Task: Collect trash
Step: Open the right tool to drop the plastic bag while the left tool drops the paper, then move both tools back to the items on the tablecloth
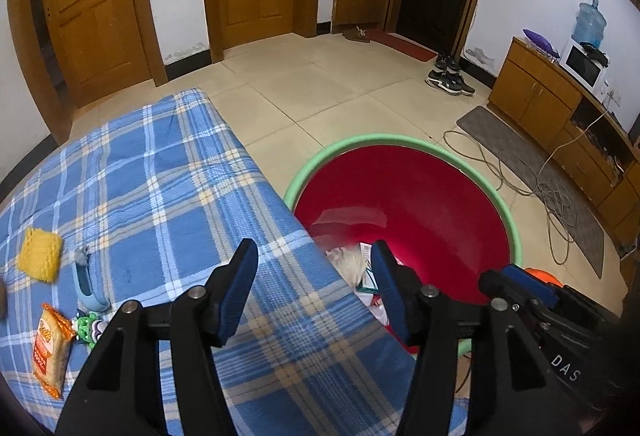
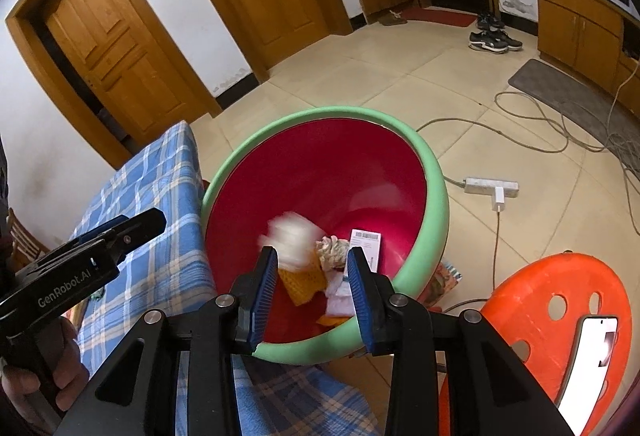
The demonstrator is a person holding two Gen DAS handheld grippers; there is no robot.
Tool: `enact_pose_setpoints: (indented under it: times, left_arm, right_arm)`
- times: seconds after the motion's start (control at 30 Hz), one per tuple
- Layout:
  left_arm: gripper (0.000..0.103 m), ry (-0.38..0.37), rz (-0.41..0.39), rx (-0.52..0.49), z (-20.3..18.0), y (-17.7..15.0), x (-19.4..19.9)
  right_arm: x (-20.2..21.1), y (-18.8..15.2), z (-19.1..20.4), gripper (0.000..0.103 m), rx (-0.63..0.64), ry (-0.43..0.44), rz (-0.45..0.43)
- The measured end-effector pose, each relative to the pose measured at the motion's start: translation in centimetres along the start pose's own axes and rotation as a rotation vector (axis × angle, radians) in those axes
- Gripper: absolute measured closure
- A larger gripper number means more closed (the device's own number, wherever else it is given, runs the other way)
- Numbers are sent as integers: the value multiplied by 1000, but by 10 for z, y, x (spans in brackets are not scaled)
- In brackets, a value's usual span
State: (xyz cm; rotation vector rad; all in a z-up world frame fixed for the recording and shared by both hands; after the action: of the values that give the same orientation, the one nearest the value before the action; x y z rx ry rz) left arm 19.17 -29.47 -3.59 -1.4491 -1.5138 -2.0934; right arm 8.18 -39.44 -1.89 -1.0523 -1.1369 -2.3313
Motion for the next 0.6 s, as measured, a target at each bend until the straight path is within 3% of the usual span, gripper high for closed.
enact_pose_setpoints:
  times: [0.6]
  left_arm:
    - [44, 74, -30, 82, 46, -23, 44]
  right_arm:
    - [23, -12, 38, 48, 39, 71, -25]
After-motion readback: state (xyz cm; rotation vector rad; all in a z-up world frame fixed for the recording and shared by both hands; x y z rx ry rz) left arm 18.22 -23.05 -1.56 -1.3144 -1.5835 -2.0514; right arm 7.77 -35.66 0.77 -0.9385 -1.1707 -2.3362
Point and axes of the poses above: each gripper's, at about its wrist camera, not at the fingertips, and x roughly against the way its jaws point, z to its left, y to its top, the point moved 2 cm from there along -x, roughly the way its jaws point, and after that the axes turned 7 degrees about -x, right-handed, at the moved point
